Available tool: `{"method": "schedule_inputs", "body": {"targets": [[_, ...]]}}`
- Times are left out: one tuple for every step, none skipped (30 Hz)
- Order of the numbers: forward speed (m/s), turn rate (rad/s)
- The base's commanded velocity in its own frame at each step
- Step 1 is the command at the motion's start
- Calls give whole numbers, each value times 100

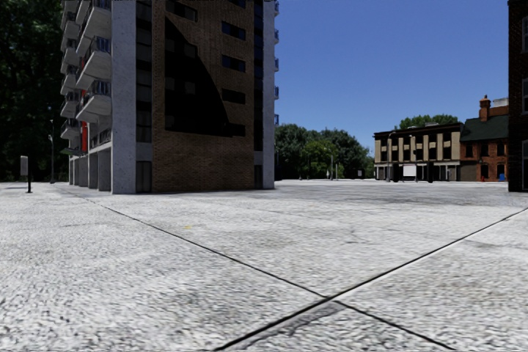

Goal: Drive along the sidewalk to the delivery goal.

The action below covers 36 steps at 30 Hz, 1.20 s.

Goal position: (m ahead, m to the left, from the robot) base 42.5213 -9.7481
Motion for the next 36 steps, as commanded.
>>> {"method": "schedule_inputs", "body": {"targets": [[200,-1],[200,0],[200,0],[200,0],[200,0],[200,0],[200,0],[200,0],[200,0],[200,0],[200,0],[200,0],[200,0],[200,0],[200,0],[200,0],[200,0],[200,0],[200,0],[200,0],[200,0],[200,0],[200,0],[200,0],[200,0],[200,-9],[200,-53],[200,-76],[200,-91],[200,-92],[200,-12],[200,-12],[200,-1],[200,0],[200,0],[200,0]]}}
